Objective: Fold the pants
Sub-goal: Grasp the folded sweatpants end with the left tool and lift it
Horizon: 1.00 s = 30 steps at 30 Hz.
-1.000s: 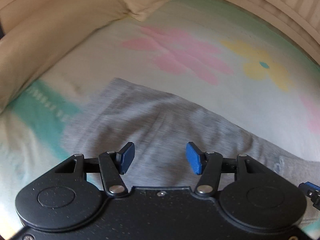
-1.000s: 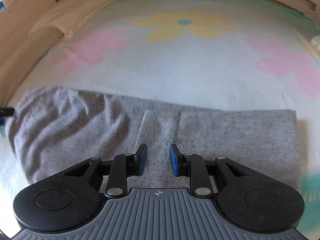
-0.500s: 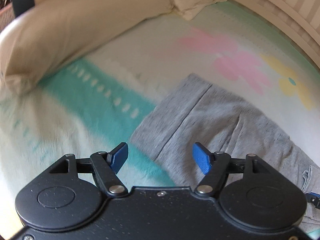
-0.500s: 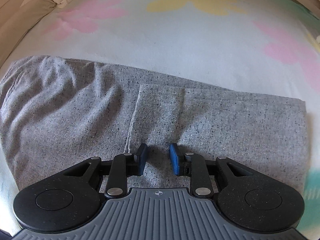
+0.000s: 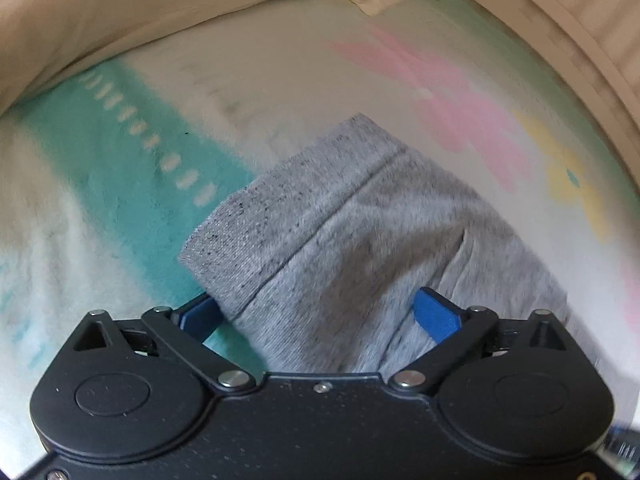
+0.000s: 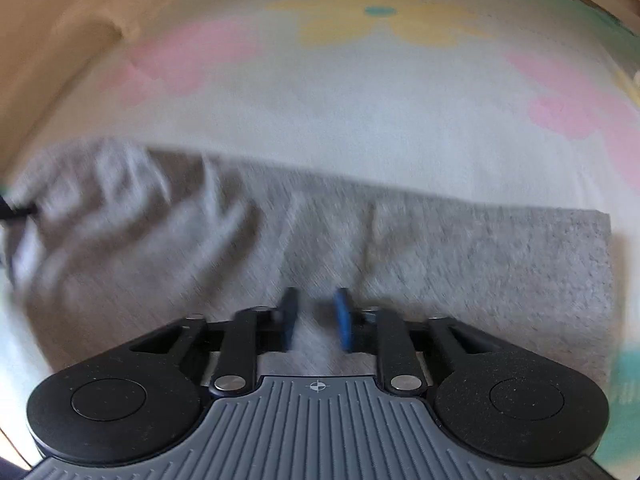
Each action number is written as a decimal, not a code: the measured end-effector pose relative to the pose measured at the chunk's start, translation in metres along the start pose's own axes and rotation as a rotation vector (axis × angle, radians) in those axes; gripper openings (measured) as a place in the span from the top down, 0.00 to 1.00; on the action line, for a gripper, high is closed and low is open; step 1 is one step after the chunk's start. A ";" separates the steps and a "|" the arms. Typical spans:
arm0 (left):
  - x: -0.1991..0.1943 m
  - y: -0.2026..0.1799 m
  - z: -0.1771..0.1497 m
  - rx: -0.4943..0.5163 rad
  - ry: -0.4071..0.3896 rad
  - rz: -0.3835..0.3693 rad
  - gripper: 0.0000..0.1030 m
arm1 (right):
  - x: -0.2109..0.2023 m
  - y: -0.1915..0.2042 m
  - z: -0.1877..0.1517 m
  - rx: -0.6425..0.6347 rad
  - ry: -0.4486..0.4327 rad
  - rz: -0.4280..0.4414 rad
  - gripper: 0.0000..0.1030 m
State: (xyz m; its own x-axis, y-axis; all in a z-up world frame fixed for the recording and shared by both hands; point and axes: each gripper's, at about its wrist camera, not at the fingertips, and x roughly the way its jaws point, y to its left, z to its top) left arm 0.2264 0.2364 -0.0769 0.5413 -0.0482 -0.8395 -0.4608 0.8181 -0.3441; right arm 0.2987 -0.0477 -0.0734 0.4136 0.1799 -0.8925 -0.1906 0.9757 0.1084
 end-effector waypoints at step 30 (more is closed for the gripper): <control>-0.063 -0.044 0.012 0.126 -0.186 -0.049 0.54 | 0.009 0.034 -0.016 -0.053 0.075 0.164 0.98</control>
State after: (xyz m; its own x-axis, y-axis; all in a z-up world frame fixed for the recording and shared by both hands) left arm 0.2211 0.2102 -0.0041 0.6863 0.0075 -0.7273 -0.3462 0.8828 -0.3175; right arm 0.2814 -0.0149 -0.0849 0.3060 0.3242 -0.8951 -0.2976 0.9257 0.2336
